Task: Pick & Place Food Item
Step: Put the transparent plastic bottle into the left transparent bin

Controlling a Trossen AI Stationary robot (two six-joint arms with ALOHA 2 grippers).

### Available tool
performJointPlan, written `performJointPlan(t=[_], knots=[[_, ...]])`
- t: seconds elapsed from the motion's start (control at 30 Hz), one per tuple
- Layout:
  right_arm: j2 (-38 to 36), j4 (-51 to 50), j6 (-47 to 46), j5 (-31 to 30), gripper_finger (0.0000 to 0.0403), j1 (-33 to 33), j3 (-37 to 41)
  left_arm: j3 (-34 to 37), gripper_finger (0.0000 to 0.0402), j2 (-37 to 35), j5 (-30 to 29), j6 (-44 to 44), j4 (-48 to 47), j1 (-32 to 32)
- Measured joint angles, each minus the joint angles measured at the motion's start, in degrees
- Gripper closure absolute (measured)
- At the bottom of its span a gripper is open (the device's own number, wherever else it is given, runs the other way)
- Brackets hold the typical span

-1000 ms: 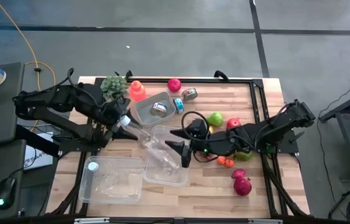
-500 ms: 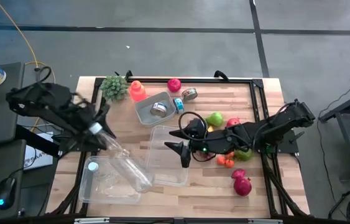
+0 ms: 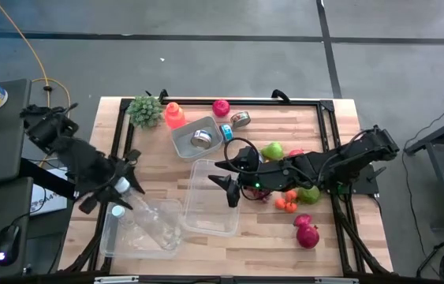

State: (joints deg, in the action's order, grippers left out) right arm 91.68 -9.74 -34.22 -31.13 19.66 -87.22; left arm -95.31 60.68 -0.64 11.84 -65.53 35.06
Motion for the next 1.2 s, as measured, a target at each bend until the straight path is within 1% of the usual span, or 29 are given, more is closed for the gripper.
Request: performJointPlan(t=[0.1,0.2,0.33,0.43,0.57,0.67,0.83,0.97,1.2], knots=[[0.0,-0.41,0.67,0.02,0.0179,0.02,0.02,-5.92,0.0219,3.84,-2.62,-1.4,-3.05,2.38],[0.0,-0.43,1.44,0.01,0.0179,0.02,0.02,-10.57,0.0219,6.49,-3.0,-1.1,-5.16,4.99],[0.02,-0.43,1.49,0.02,0.0179,0.02,0.02,-14.08,0.0219,7.69,-2.97,1.26,-7.73,8.54],[0.02,-0.45,1.49,0.02,0.0179,0.04,0.02,-14.14,0.0219,7.55,-2.94,5.25,-8.18,11.77],[0.02,-0.86,1.49,0.02,0.0179,0.04,0.04,-14.16,0.0219,7.37,-3.15,7.82,-10.49,15.5],[0.04,-1.47,1.49,0.02,0.0179,0.04,0.04,-14.16,0.0219,7.44,-5.54,12.91,-13.3,18.06],[0.04,-2.46,1.22,0.04,0.0179,0.04,0.04,-14.16,0.0219,7.67,-9.68,18.06,-18.27,21.35],[0.04,-3.24,1.09,0.04,0.0179,0.04,0.04,-14.16,0.0219,8.04,-11.27,21.37,-21.0,23.12],[0.07,-3.87,1.28,0.04,0.0179,0.04,0.04,-14.14,0.0219,10.14,-11.53,24.1,-24.46,24.53]])
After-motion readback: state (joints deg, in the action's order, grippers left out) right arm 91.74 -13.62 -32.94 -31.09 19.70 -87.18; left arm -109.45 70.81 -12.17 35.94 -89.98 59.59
